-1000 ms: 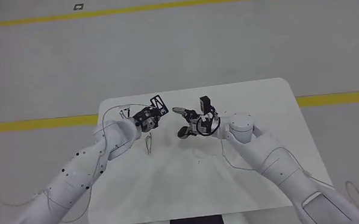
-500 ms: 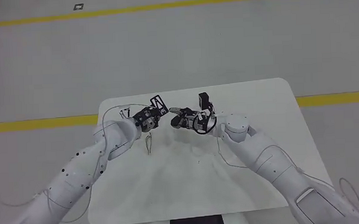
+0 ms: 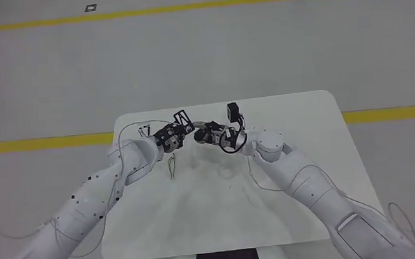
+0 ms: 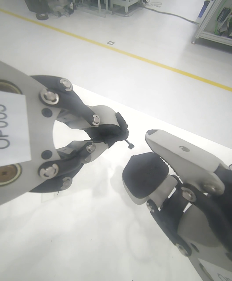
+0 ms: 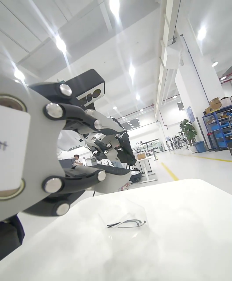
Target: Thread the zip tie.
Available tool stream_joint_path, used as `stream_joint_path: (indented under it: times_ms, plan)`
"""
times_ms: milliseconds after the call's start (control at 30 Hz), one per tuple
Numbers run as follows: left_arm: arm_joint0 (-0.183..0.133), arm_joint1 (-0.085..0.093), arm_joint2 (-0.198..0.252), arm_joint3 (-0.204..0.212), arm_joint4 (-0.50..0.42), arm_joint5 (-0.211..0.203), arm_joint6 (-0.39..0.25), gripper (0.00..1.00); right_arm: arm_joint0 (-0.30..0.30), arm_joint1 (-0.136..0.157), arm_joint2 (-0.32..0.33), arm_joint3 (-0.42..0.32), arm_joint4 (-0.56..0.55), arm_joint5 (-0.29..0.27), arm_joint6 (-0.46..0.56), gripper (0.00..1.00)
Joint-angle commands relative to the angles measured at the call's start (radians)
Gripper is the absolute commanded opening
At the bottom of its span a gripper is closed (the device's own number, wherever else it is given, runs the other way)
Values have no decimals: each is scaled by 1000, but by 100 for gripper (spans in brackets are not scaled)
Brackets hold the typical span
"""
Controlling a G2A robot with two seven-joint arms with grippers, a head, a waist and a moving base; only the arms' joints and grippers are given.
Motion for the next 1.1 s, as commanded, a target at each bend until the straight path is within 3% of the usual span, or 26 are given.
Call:
stream_joint_path:
  times_ms: [0, 233, 367, 1067]
  plan:
    - [0, 0, 0, 0, 0, 0, 0, 0, 4, -4, -4, 5, -4, -4, 5, 30]
    - [0, 0, 0, 0, 0, 0, 0, 0, 11, -17, -7, 22, -12, -14, 14, 26]
    - [0, 0, 0, 0, 0, 0, 0, 0, 12, -22, -4, 30, -15, -16, 18, 15]
    - [0, 0, 0, 0, 0, 0, 0, 0, 8, -40, 22, 39, -43, -19, 29, 7]
